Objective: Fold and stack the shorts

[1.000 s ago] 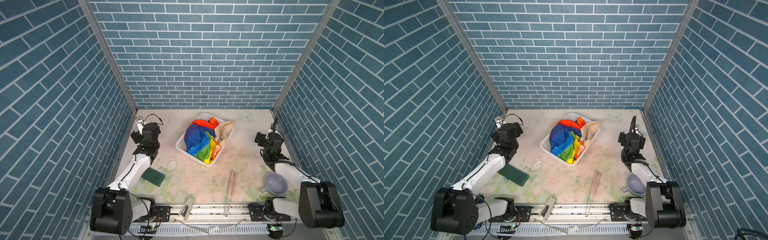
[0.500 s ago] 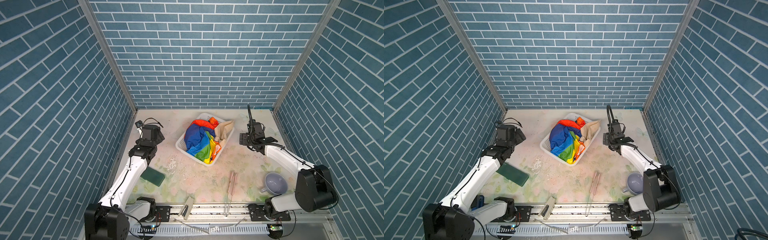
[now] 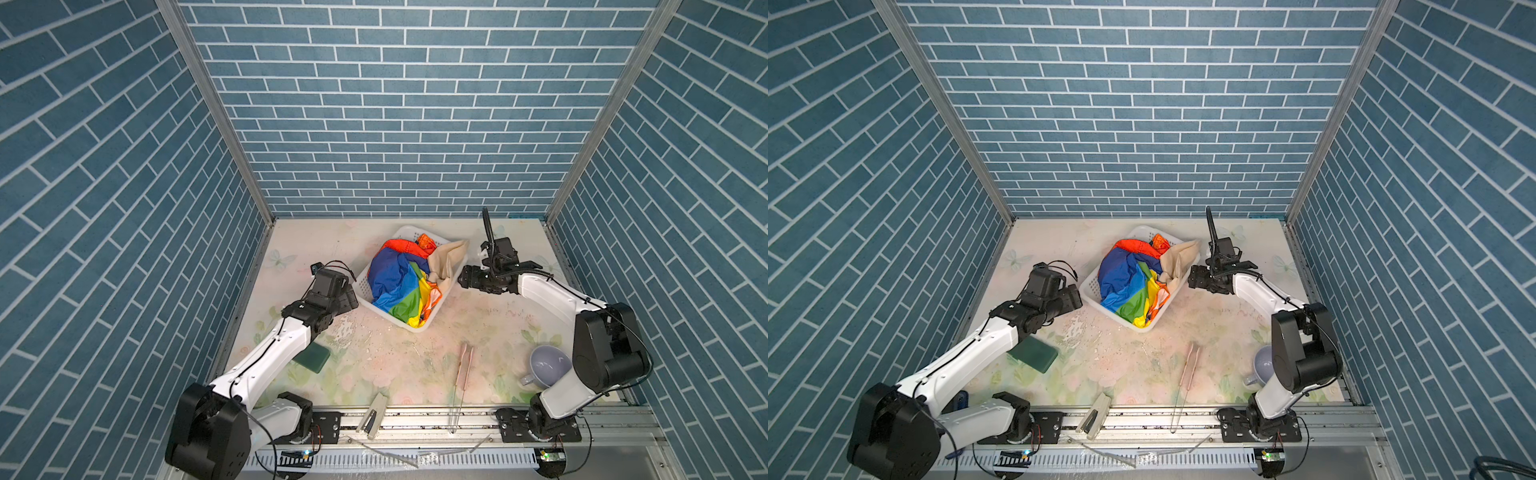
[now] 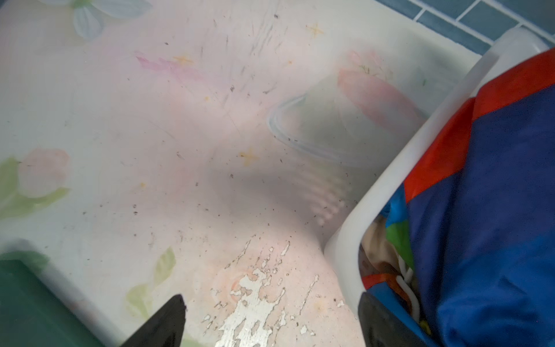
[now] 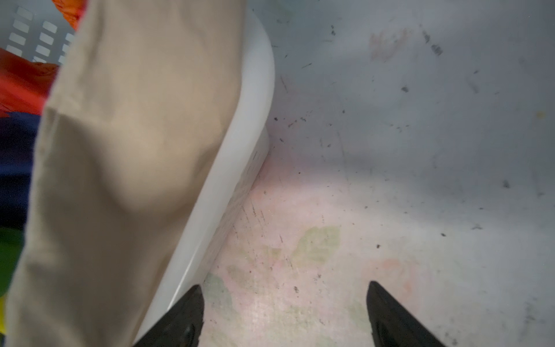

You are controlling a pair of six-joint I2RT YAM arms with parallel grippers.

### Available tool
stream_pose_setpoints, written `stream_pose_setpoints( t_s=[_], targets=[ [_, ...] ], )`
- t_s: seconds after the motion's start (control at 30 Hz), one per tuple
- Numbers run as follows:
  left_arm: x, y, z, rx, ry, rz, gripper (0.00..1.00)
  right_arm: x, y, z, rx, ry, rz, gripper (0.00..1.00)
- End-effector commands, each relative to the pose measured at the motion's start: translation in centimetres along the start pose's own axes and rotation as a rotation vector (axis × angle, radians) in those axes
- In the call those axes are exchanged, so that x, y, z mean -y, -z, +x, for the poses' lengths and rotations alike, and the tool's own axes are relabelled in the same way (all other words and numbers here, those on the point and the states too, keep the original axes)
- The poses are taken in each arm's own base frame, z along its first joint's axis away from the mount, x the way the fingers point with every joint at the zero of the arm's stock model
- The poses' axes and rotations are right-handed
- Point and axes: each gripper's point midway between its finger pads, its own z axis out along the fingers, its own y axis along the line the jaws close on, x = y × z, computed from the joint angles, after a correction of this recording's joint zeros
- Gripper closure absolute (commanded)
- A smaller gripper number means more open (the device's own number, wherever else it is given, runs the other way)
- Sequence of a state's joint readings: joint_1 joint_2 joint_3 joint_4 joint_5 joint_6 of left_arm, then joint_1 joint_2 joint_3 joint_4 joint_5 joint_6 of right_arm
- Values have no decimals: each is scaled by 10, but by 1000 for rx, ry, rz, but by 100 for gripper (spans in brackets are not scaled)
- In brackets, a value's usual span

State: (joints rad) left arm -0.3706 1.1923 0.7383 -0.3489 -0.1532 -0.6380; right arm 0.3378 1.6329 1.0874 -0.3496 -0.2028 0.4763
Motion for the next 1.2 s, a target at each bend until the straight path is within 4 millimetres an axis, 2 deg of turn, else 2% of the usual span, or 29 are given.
stream_pose_setpoints(
  t_s=[0.0,0.17,0.37,0.57,0.8,0.9,0.97,1.0,1.07,1.17],
  targets=[
    [22,-9,-5,1,5,57,9,-28,-2,-16,12,-65,-125,17],
    [49,-31,-15,-6,-6,90,10,-32,-12,-12,0,-84,-159,19],
    [91,-68,-29,-41,-30,144,11,-30,-15,6,17,-60,-140,19],
    [145,-108,-36,-104,-37,248,14,-15,3,18,149,-59,-108,21],
    [212,-134,-38,-133,-95,336,17,12,34,26,281,-68,-11,18],
    [229,-136,-40,-125,-116,358,27,21,46,18,323,-47,55,17],
    [234,-135,-42,-118,-123,365,40,30,56,6,363,-35,136,16],
    [236,-134,-43,-114,-126,368,47,36,62,-3,386,-28,187,15],
    [236,-132,-45,-107,-138,365,55,52,71,-20,410,-43,282,12],
    [234,-129,-45,-105,-168,357,66,76,77,-47,407,-146,308,11]
  ],
)
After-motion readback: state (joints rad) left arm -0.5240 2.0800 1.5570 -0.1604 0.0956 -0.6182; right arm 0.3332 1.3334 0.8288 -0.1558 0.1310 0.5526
